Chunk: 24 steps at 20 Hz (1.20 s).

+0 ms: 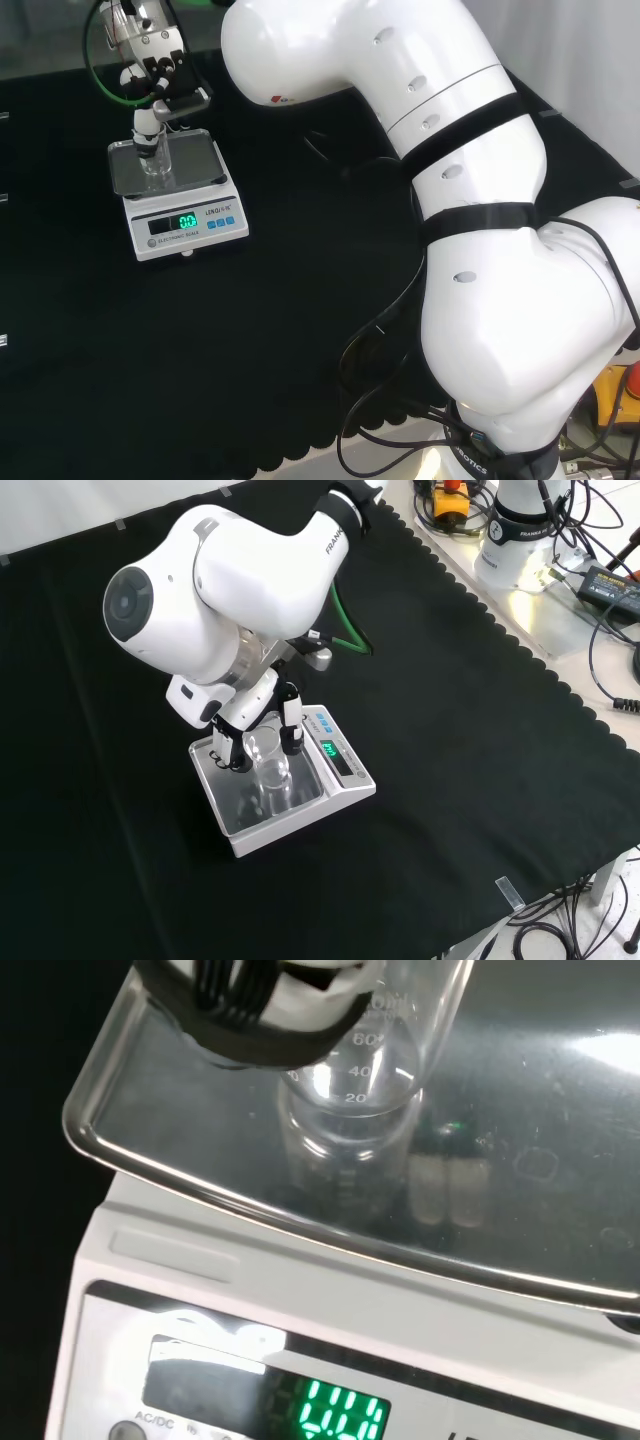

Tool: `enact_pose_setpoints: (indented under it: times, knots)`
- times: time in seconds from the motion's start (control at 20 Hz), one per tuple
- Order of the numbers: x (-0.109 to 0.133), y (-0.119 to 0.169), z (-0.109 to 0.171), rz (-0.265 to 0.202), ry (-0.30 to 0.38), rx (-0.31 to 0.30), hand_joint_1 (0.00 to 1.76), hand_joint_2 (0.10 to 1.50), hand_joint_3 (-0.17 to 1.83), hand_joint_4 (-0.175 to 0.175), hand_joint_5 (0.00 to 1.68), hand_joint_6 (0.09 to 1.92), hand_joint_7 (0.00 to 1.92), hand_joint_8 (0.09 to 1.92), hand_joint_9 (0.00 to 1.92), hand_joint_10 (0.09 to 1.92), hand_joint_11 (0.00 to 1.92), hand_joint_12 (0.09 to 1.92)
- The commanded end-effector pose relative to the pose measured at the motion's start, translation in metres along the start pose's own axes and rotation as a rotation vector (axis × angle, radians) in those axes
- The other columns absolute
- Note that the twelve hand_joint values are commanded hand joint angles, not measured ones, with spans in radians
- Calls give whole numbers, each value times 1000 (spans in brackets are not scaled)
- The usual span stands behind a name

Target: Put the beaker on the electronic balance.

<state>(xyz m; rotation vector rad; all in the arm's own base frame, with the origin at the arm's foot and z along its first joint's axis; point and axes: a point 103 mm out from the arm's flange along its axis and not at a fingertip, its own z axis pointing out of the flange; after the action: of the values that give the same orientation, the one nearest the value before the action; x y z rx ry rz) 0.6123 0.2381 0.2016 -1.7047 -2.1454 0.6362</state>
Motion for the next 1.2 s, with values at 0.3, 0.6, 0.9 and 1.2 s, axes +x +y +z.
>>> enact_pose_setpoints:
  times: [0.3, 0.6, 0.9, 1.2]
  knots:
    - [-8, 2, 6, 69, -17, -110, 1260, 859, 525, -131, 917, 1051, 1077, 1141, 1403, 871, 1387, 895]
    - [-11, 4, 8, 85, 1, -161, 1260, 857, 527, -130, 918, 1050, 1078, 1141, 1402, 871, 1386, 895]
    - [-14, 5, 5, 96, 22, -166, 1258, 847, 533, -119, 930, 1038, 1090, 1113, 1407, 833, 1425, 851]
    - [-13, 9, 9, 98, 13, -131, 1149, 1007, 238, -175, 959, 1055, 1093, 1007, 1453, 680, 1570, 696]
